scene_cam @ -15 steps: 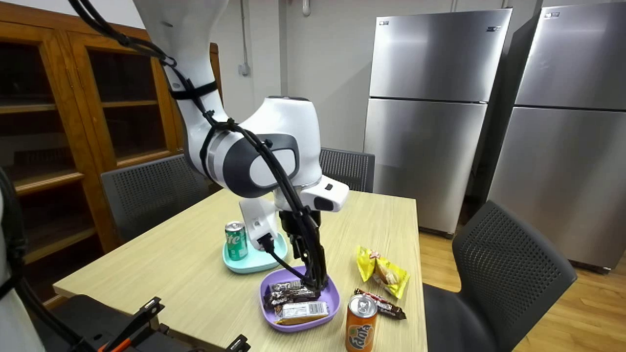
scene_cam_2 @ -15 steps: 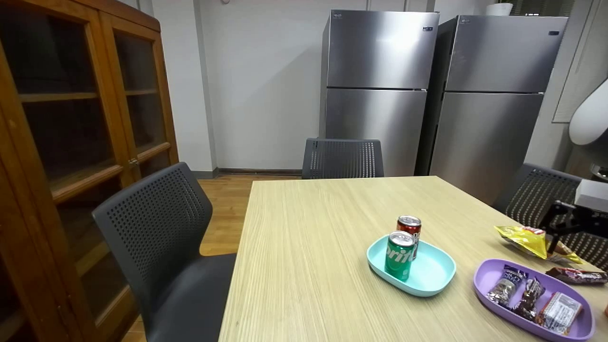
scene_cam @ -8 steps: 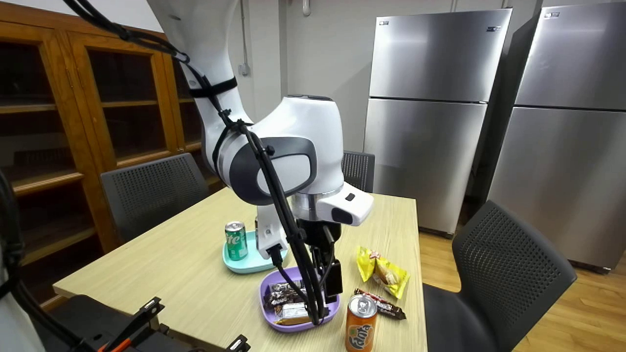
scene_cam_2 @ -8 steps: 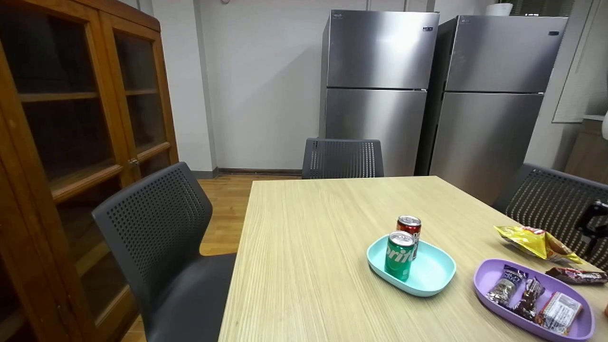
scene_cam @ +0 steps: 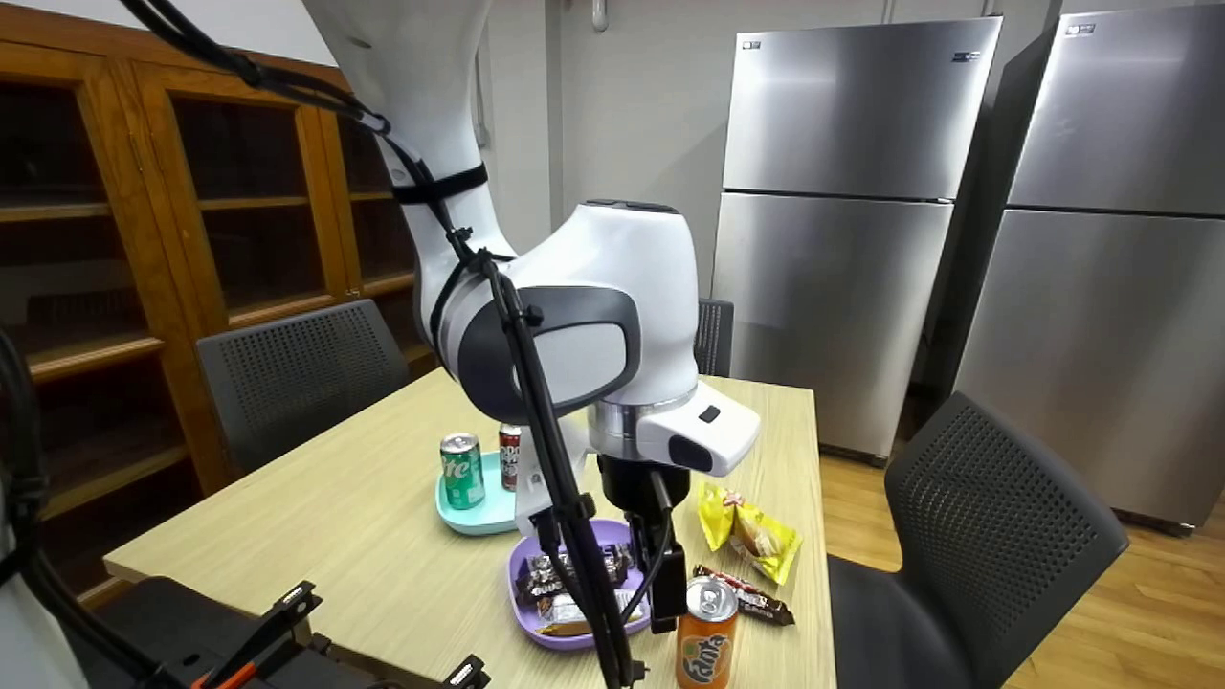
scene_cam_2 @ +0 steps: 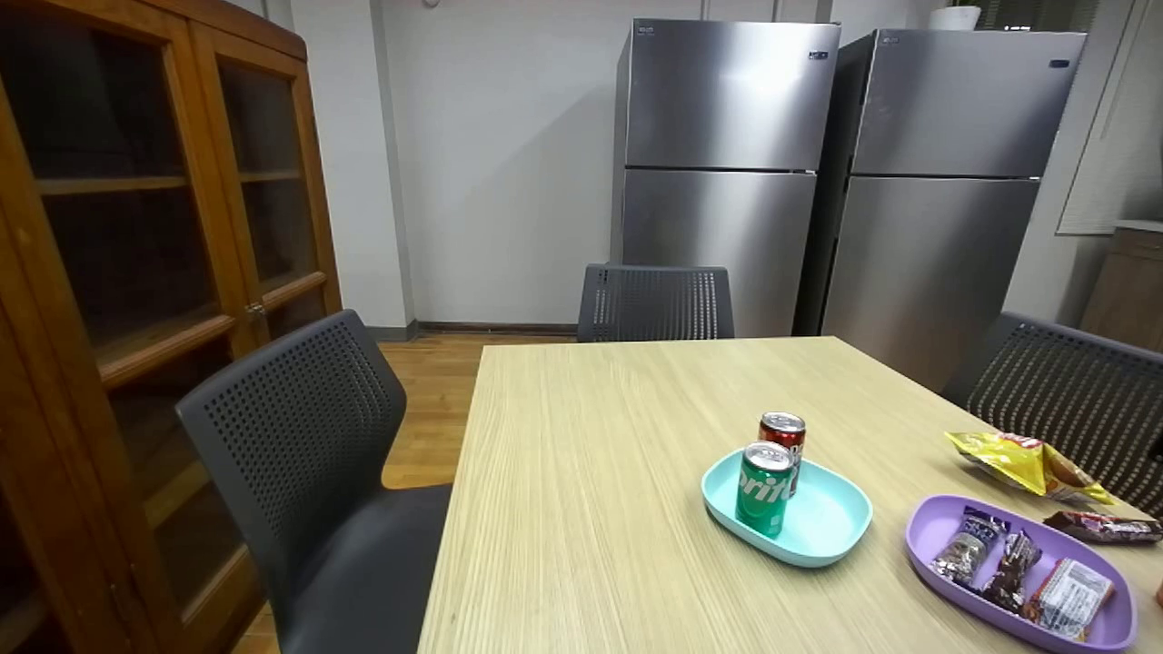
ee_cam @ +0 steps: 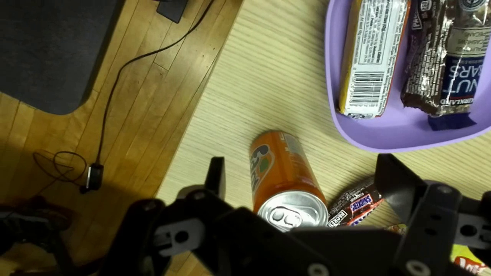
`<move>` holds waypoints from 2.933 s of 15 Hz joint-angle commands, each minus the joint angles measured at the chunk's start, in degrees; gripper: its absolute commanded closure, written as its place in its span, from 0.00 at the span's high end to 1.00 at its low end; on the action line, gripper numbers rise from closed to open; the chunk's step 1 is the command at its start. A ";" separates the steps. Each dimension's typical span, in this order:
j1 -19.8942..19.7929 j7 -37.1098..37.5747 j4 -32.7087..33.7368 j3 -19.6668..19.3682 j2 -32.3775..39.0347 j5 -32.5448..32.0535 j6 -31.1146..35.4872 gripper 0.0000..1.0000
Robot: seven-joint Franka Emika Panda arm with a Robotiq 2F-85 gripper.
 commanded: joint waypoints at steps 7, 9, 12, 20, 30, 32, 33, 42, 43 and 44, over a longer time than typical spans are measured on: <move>-3.79 -0.51 3.81 3.89 3.39 3.27 -3.53 1.00; -4.47 -0.66 5.40 4.61 4.75 3.96 -3.96 1.00; -4.96 -1.37 7.34 5.48 6.70 6.13 -3.18 1.00; -7.21 -2.21 11.39 7.49 11.27 6.73 -2.41 1.00; -9.49 -2.79 14.28 9.08 15.32 6.51 -1.75 1.00; -10.13 -3.57 14.29 9.83 15.78 6.56 -1.28 0.75; -9.84 -3.55 14.29 9.61 16.10 6.30 -1.01 0.74; -10.42 -4.82 13.72 9.64 15.43 6.07 -1.05 0.38; -11.13 -6.51 13.18 10.20 14.34 5.58 -1.89 0.38; -10.55 -7.50 12.24 9.46 13.28 4.61 -1.40 0.38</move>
